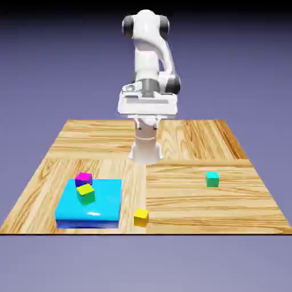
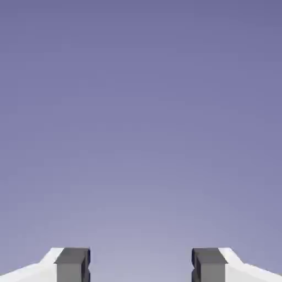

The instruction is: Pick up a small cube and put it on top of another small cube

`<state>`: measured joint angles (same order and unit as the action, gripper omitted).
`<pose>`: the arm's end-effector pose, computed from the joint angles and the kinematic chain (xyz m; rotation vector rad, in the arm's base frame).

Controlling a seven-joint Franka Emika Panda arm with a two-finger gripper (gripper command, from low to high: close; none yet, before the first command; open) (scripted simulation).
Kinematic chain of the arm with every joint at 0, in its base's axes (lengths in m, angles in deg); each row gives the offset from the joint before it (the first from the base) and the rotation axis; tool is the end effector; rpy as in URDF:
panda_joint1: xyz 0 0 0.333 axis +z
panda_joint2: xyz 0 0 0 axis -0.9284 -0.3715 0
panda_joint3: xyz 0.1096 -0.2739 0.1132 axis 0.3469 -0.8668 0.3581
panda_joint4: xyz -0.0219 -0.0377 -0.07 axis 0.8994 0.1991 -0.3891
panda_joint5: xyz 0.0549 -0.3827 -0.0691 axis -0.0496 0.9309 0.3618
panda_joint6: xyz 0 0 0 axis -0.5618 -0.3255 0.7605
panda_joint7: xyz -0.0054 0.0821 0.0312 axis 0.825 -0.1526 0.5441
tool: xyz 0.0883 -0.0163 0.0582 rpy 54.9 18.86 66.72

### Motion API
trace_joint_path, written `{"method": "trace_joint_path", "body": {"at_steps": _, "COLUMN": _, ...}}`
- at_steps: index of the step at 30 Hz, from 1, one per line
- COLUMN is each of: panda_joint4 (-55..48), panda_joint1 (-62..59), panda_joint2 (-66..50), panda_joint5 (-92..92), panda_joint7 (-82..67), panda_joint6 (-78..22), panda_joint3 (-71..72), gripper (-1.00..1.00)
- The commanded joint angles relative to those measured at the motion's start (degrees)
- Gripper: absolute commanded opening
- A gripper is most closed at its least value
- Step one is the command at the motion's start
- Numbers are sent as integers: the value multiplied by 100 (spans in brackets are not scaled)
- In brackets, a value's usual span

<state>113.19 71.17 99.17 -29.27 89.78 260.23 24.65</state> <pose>0.3991 0.0219 0.4492 -2.5547 0.8912 -0.9622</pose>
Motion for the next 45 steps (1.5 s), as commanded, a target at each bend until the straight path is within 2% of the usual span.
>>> {"method": "trace_joint_path", "body": {"at_steps": 1, "panda_joint4": -150, "panda_joint1": 190, "panda_joint2": -208, "panda_joint5": 60, "panda_joint7": -27, "panda_joint6": -247, "panda_joint3": 2, "gripper": 0}}
{"method": "trace_joint_path", "body": {"at_steps": 33, "panda_joint4": -4932, "panda_joint1": 6265, "panda_joint2": -6851, "panda_joint5": 1980, "panda_joint7": -889, "panda_joint6": -8148, "panda_joint3": 61, "gripper": 0}}
{"method": "trace_joint_path", "body": {"at_steps": 35, "panda_joint4": -4939, "panda_joint1": 6274, "panda_joint2": -6861, "panda_joint5": 1983, "panda_joint7": -891, "panda_joint6": -8160, "panda_joint3": 61, "gripper": 0}}
{"method": "trace_joint_path", "body": {"at_steps": 39, "panda_joint4": -4258, "panda_joint1": 6132, "panda_joint2": -7018, "panda_joint5": 2157, "panda_joint7": -727, "panda_joint6": -7323, "panda_joint3": -35, "gripper": 0}}
{"method": "trace_joint_path", "body": {"at_steps": 40, "panda_joint4": -4258, "panda_joint1": 6132, "panda_joint2": -7018, "panda_joint5": 2157, "panda_joint7": -727, "panda_joint6": -7323, "panda_joint3": -35, "gripper": -100}}
{"method": "trace_joint_path", "body": {"at_steps": 45, "panda_joint4": -4939, "panda_joint1": 6274, "panda_joint2": -6861, "panda_joint5": 1983, "panda_joint7": -890, "panda_joint6": -8160, "panda_joint3": 61, "gripper": -100}}
